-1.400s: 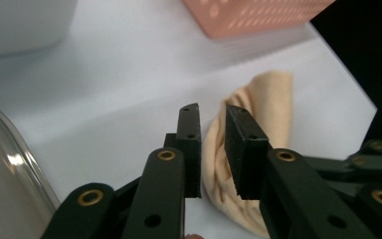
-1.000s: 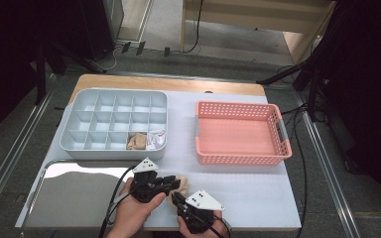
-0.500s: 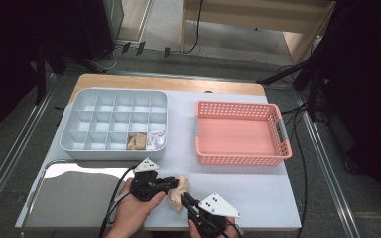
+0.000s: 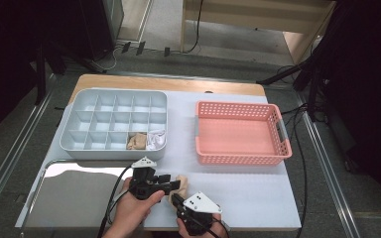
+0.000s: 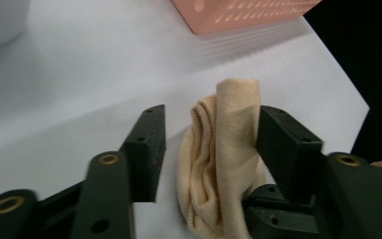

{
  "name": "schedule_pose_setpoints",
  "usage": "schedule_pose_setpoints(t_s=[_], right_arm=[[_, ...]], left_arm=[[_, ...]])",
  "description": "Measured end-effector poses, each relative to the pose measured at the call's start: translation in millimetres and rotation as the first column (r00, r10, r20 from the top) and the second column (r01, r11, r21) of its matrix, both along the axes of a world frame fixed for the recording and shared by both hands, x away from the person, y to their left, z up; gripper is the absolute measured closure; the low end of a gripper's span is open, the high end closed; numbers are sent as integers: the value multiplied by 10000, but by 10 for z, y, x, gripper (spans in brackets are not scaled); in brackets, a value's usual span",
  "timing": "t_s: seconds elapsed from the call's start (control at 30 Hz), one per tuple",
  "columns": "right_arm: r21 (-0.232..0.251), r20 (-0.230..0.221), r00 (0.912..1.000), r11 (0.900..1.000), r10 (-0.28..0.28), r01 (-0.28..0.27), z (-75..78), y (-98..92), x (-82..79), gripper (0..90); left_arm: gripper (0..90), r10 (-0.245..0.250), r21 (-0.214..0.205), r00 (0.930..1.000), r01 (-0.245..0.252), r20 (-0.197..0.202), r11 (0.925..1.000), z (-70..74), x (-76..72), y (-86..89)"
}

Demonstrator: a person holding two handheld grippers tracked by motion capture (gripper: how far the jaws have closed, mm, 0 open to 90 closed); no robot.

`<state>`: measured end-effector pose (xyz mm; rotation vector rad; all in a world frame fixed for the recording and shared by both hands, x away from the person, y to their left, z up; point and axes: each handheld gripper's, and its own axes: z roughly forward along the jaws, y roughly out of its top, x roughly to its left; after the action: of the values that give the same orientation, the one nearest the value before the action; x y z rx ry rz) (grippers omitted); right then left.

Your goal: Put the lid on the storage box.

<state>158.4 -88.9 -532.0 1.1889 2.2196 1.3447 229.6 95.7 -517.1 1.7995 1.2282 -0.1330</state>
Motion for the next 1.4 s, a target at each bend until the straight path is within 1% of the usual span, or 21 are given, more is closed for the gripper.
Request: schedule_pose_setpoints(t_s=[0.03, 0.07, 0.13, 0.2, 0.23, 0.33, 0.43, 0.5, 0.57, 0.6, 0.63, 0.83, 0.97, 1.0, 1.07, 1.13, 1.2, 1.27, 1.3, 1.37, 1.4], right_arm=[[-4, 8, 10000, 10000, -10, 10, -2, 0, 0, 872], [-16, 47, 10000, 10000, -6, 6, -4, 1, 1, 875], [-40, 79, 10000, 10000, 5, -5, -10, 6, -3, 881], [-29, 77, 10000, 10000, 2, -2, -14, 9, -7, 886], [-24, 74, 10000, 10000, 2, -1, -16, 10, -8, 890], [8, 42, 10000, 10000, 4, -4, -20, 5, -7, 900], [18, 42, 10000, 10000, 22, -22, -23, 2, -9, 900], [10, 58, 10000, 10000, 28, -28, -24, 4, -12, 900], [-41, 106, 9999, 10000, 27, -27, -26, 5, -16, 900], [-35, 108, 9999, 10000, 23, -23, -26, 5, -16, 900], [-30, 100, 9999, 10000, 34, -33, -25, 2, -17, 900], [-37, 144, 9998, 9999, 137, -136, -29, -6, -11, 900], [-2, 88, 9997, 9998, 207, -207, -25, -13, -3, 900], [16, 89, 9997, 9997, 249, -249, -23, -19, 2, 900], [85, 136, 9995, 9996, 279, -280, -13, -33, 7, 893], [129, 158, 9994, 9995, 303, -305, 7, -51, -5, 856], [279, 171, 9992, 9990, 352, -357, 38, -79, -24, 845], [343, 328, 9983, 9982, 483, -494, 81, -119, -37, 809], [432, 286, 9987, 9982, 411, -423, 107, -143, -48, 787], [478, 393, 9985, 9981, 369, -387, 157, -208, -50, 750], [565, 403, 9989, 9981, 232, -255, 182, -241, -52, 729]], left_arm=[[396, -5, 44, 10000, 5, -10, 10000, -6, -3, -11], [386, -36, 100, 10000, 36, -2, 9999, -9, -6, -19], [385, -38, 205, 10000, 40, -56, 9998, -22, -9, -48], [395, -106, 410, 9997, 115, -213, 9991, -46, 1, -79], [397, -48, 444, 9995, 61, -297, 9990, -59, 6, -89], [403, -40, 351, 9991, 55, -429, 9994, -85, 26, -100], [405, -73, 122, 9981, 81, -613, 9999, -96, 48, -84], [435, -108, 63, 9976, 113, -684, 9999, -103, 59, -83], [491, -198, 36, 9973, 201, -714, 9998, -116, 64, -92], [518, -275, -39, 9967, 273, -770, 9996, -125, 67, -96], [553, -357, -166, 9950, 343, -931, 9993, -135, 71, -102], [679, -452, -291, 9937, 424, -1029, 9987, -138, 78, -85], [732, -593, -139, 9946, 584, -846, 9982, -126, 68, -88], [740, -615, -193, 9943, 600, -874, 9980, -127, 71, -83], [750, -607, -211, 9950, 592, -794, 9980, -125, 66, -82], [755, -609, -257, 9961, 594, -641, 9979, -121, 62, -78], [759, -570, -153, 9975, 564, -417, 9983, -99, 52, -73], [760, -511, -165, 9984, 507, -245, 9986, -51, 49, -54], [761, -432, -312, 9989, 427, -166, 9986, -29, 51, -35], [761, -411, -295, 9992, 411, 18, 9987, 8, 50, 2], [761, -406, -297, 9991, 410, 128, 9987, 20, 43, 14]])
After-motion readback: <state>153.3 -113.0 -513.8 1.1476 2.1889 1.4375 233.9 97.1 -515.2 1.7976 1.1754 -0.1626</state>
